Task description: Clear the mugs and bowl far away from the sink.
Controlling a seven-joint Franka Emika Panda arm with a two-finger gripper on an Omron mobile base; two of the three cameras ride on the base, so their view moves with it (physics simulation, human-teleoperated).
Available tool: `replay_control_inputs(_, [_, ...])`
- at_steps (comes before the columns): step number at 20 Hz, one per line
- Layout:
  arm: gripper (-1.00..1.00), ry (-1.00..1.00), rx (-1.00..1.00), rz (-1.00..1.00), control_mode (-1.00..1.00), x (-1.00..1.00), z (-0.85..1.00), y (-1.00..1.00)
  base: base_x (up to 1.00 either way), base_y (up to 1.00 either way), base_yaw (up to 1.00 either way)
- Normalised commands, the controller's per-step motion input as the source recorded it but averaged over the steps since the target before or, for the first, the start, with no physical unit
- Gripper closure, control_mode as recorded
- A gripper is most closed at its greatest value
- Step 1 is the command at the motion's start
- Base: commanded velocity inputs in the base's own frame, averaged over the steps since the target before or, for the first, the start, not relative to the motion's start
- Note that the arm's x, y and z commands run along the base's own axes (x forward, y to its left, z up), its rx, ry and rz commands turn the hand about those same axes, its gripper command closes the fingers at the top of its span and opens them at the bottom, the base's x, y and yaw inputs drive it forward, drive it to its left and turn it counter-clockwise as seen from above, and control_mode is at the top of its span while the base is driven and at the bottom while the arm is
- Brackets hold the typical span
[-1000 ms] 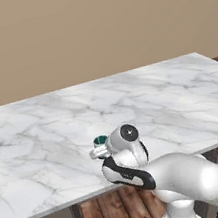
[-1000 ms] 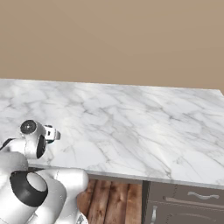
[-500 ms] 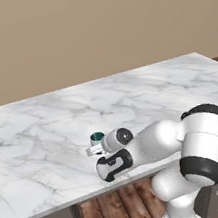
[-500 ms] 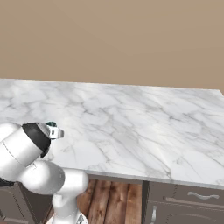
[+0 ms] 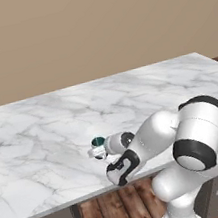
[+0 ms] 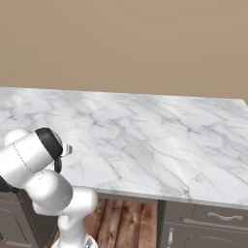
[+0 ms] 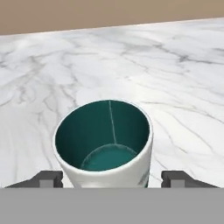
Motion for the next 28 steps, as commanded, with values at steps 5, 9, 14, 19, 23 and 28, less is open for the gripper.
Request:
replay_control_inputs(5, [-1.00, 0.05, 0.00, -0.05, -1.00, -0.17, 0.57, -0.04, 0.00, 0.00, 0.00])
replay_control_inputs(9, [-1.00, 0.22, 0.00, -0.18, -1.00, -0.31, 1.00, -0.06, 0.00, 0.00, 0.00])
replay_control_inputs(14, [-1.00, 0.30, -0.02, -0.26, -1.00, -0.52, 1.00, -0.29, 0.00, 0.00, 0.00])
replay_control_inputs(19, [-1.00, 0.30, 0.00, -0.28, -1.00, -0.82, 1.00, -0.74, 0.00, 0.00, 0.00])
replay_control_inputs(23, [-1.00, 0.25, 0.00, -0.27, -1.00, -1.00, 1.00, -0.91, 0.00, 0.00, 0.00])
replay_control_inputs(28, [-1.00, 0.25, 0.00, -0.38, -1.00, -0.96, 0.98, -0.89, 0.00, 0.00, 0.00])
